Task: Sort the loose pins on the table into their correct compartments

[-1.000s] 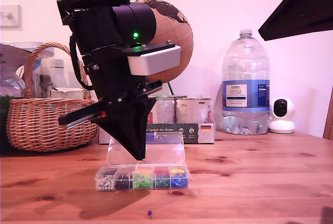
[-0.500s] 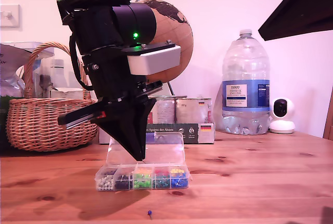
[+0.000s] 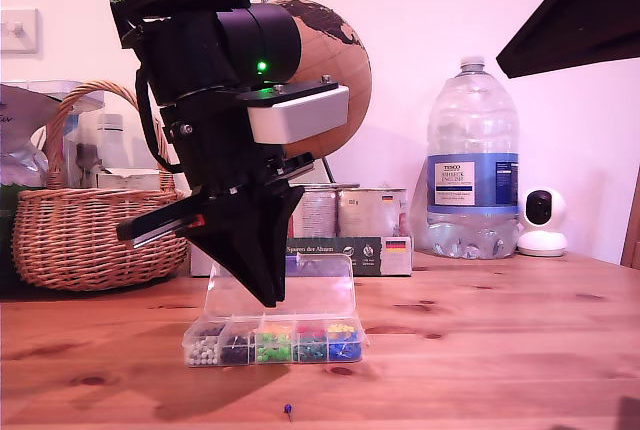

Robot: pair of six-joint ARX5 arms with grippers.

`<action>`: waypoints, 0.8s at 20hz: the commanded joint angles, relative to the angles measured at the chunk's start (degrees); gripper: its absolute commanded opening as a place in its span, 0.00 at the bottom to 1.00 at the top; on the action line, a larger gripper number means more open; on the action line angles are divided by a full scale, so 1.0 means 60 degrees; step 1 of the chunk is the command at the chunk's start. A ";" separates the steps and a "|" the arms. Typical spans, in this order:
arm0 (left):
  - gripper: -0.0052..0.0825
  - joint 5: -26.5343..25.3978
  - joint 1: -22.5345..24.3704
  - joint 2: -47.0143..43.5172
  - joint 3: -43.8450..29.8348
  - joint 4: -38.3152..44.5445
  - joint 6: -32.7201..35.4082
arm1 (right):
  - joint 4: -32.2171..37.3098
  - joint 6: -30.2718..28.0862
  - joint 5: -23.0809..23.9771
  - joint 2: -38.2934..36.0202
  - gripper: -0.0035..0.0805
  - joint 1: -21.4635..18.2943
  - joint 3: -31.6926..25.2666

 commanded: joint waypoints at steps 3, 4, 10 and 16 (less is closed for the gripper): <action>0.03 0.0040 -0.0270 -0.0109 0.0000 -0.0204 -0.0069 | 0.0069 -0.0025 -0.0033 0.0022 0.03 0.0044 -0.0062; 0.03 0.0044 -0.0372 -0.0229 0.0007 -0.0444 -0.0087 | 0.0069 -0.0022 -0.0033 0.0022 0.03 0.0044 -0.0062; 0.03 0.0149 -0.1078 -0.0568 0.0007 -0.1413 -0.0076 | 0.0076 -0.0025 -0.0033 0.0022 0.03 0.0044 -0.0062; 0.03 0.0780 -0.1512 -0.0565 -0.0051 -0.1781 -0.0004 | 0.0073 -0.0025 -0.0033 0.0022 0.03 0.0044 -0.0062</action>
